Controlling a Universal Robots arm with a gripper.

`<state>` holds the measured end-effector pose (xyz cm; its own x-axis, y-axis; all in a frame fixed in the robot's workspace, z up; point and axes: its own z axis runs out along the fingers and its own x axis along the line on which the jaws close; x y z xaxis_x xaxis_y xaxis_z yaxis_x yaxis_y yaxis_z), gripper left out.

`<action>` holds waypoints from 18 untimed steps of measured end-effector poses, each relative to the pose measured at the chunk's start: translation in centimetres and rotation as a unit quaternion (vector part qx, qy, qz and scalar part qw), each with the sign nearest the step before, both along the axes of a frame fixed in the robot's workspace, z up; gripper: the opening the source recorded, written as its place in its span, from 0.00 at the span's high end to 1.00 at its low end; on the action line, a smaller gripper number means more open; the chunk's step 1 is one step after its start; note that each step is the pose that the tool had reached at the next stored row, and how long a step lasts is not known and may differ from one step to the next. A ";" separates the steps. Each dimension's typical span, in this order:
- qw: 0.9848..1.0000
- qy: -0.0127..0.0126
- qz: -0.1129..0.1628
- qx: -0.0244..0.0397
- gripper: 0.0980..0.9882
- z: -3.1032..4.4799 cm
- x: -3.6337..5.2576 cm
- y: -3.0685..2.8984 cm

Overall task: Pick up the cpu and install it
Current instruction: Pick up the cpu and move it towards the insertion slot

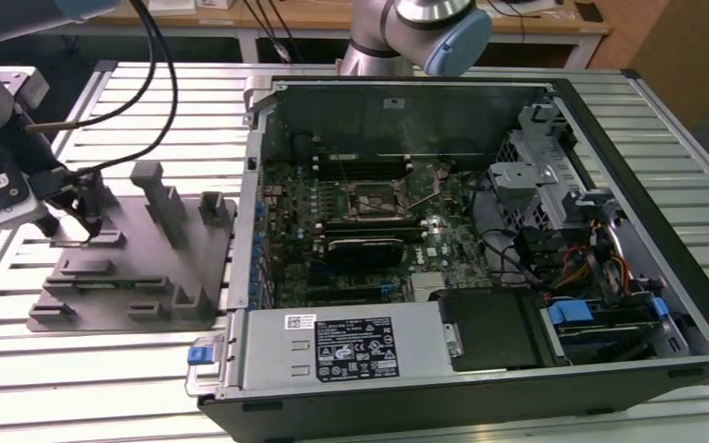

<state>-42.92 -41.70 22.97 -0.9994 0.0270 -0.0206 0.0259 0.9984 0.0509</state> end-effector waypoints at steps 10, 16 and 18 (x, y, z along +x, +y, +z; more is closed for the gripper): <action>1.000 -0.001 0.000 0.000 0.50 2.58 0.00 0.02; 1.000 -0.002 0.000 0.000 0.50 4.32 0.00 0.03; 1.000 -0.003 0.000 0.000 0.50 4.87 0.00 0.03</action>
